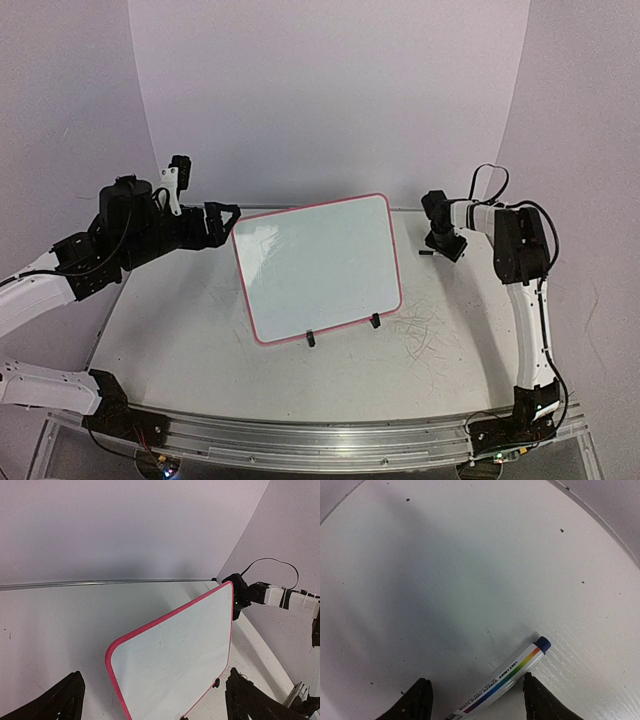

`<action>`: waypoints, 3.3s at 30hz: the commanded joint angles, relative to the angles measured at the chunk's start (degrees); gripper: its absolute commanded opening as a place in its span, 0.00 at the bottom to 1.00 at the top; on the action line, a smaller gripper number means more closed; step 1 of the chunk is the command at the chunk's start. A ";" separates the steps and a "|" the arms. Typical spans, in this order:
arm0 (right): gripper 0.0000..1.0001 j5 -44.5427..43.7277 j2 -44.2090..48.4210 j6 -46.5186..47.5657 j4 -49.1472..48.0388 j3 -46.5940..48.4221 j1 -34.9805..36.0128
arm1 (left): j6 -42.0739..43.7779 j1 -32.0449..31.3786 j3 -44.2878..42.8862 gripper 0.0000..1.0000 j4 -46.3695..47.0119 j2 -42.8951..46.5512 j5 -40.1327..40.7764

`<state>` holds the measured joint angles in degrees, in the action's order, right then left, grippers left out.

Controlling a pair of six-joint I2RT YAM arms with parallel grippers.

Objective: Write a sentence on the whiteboard
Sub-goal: Pick up the whiteboard marker from the center of the board, then pass from the right arm to the left

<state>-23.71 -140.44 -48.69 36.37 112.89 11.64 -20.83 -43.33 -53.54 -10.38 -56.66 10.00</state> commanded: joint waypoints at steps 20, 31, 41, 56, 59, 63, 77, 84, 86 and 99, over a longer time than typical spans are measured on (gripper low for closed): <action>0.11 8.33 7.91 -4.59 0.04 -13.75 -1.10 | -4.16 0.00 -2.77 0.99 0.03 4.46 0.25; 0.00 15.71 20.47 5.39 -14.97 -29.30 -1.12 | -12.67 0.00 -4.57 0.99 -0.68 2.03 -5.28; 0.00 25.06 52.33 23.65 -40.61 -60.43 -1.01 | -17.50 0.00 -9.18 0.99 2.29 -4.71 -13.56; 0.00 55.95 88.00 16.76 -67.32 -72.59 16.59 | -15.89 -13.69 -16.08 0.95 26.66 -28.77 -28.85; 0.00 54.89 87.37 10.78 -77.39 -73.98 20.59 | -17.98 -14.17 -13.91 0.95 33.55 -29.33 -32.31; 0.00 54.20 84.45 5.66 -87.41 -74.85 23.84 | -20.38 -15.37 -10.97 0.95 43.12 -29.90 -37.59; 0.00 50.53 74.32 2.53 -99.40 -69.47 33.35 | -18.29 -19.16 -12.66 0.79 50.95 -34.55 -38.67; 0.00 51.09 69.52 0.34 -104.08 -68.25 35.95 | -16.84 -19.16 -12.48 0.65 51.13 -33.82 -37.78; 0.00 51.45 68.68 0.09 -104.39 -67.85 36.14 | -16.31 -19.16 -12.00 0.59 51.15 -33.42 -37.37; 0.05 54.82 71.27 6.50 -82.79 -67.45 36.26 | -7.01 -18.20 -6.63 0.04 44.50 -27.01 -32.63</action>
<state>28.28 -72.69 -48.09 -60.58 42.67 47.66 -33.91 -62.57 -61.71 36.94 -88.92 -25.33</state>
